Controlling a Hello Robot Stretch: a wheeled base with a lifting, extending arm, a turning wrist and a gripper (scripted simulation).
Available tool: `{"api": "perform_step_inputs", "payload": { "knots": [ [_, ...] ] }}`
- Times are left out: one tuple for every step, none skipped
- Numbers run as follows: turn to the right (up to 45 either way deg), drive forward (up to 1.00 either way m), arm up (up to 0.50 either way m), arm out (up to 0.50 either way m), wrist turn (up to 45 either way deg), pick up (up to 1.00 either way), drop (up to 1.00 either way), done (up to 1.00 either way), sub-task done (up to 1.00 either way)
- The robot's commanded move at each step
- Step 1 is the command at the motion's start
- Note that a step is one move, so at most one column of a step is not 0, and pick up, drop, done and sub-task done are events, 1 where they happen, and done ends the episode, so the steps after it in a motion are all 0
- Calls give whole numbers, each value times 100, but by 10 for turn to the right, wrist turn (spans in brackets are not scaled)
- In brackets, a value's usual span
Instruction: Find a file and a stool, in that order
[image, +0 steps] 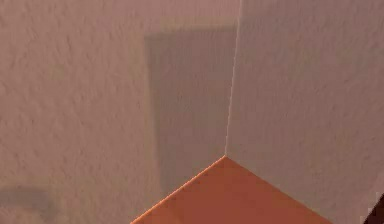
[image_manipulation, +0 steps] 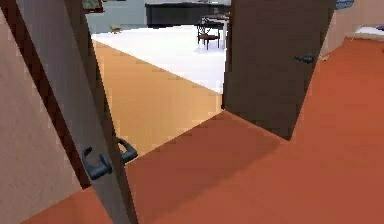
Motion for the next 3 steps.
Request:
{"api": "perform_step_inputs", "payload": {
  "knots": [
    [0, 20, 0, 0, 0, 0, 0, 0, 0],
    [-450, 0, 0, 0, 0, 0, 0, 0, 0],
    [-420, 0, 0, 0, 0, 0, 0, 0, 0]
  ]
}}
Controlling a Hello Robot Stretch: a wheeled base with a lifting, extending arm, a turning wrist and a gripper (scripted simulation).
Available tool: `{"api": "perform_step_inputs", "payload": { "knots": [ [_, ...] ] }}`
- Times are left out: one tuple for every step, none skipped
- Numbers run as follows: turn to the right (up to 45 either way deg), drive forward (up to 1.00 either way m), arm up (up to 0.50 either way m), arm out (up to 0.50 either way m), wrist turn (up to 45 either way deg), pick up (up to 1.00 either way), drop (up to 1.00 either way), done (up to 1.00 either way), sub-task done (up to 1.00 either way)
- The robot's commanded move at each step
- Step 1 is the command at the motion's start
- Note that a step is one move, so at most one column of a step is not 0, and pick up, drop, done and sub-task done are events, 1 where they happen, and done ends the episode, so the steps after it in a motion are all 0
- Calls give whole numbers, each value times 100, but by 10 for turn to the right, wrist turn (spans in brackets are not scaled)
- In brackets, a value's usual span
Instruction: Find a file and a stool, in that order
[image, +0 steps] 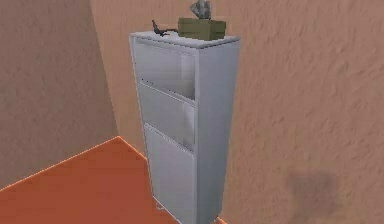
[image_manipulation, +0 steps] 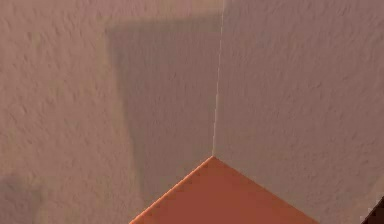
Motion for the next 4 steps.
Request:
{"api": "perform_step_inputs", "payload": {
  "knots": [
    [0, 0, 0, 0, 0, 0, 0, 0, 100],
    [-450, 0, 0, 0, 0, 0, 0, 0, 0],
    [-450, 0, 0, 0, 0, 0, 0, 0, 0],
    [0, 20, 0, 0, 0, 0, 0, 0, 0]
  ]
}}
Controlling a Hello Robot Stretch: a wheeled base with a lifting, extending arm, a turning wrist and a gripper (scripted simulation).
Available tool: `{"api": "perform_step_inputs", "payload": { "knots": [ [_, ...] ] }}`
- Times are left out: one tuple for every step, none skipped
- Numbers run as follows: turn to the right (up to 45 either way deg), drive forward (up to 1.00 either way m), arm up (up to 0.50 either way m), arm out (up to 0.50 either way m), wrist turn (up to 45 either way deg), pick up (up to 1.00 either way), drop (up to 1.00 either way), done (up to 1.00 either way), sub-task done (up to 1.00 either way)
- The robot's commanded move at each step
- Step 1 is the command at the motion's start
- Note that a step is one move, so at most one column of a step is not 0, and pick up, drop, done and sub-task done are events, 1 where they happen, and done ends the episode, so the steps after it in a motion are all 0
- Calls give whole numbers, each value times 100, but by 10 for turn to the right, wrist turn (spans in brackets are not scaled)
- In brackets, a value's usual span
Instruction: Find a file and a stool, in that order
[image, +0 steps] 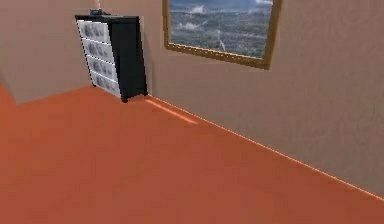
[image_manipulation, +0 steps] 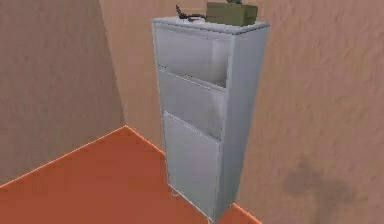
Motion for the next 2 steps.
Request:
{"api": "perform_step_inputs", "payload": {
  "knots": [
    [-450, 0, 0, 0, 0, 0, 0, 0, 0],
    [-30, 0, 0, 0, 0, 0, 0, 0, 0]
  ]
}}
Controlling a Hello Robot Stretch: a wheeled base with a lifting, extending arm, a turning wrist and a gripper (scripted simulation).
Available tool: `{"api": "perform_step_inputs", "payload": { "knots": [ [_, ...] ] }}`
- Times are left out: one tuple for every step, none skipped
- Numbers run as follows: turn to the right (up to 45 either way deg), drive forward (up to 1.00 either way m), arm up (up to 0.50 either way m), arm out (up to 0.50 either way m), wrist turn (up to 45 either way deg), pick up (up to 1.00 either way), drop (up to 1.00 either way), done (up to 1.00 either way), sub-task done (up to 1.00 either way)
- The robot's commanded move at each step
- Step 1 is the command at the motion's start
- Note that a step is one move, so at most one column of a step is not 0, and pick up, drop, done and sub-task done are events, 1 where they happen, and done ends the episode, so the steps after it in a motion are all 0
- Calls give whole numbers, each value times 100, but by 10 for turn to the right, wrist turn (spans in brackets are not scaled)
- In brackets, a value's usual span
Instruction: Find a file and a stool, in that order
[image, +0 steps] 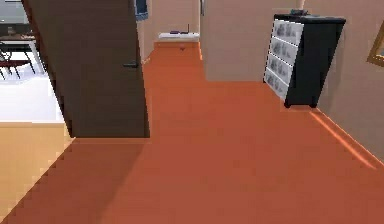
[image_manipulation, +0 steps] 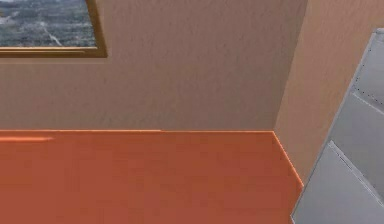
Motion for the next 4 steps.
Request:
{"api": "perform_step_inputs", "payload": {
  "knots": [
    [0, 60, 0, 0, 0, 0, 0, 0, 0],
    [-300, 0, 0, 0, 0, 0, 0, 0, 0],
    [0, 50, 0, 0, 0, 0, 0, 0, 0],
    [-420, 0, 0, 0, 0, 0, 0, 0, 0]
  ]
}}
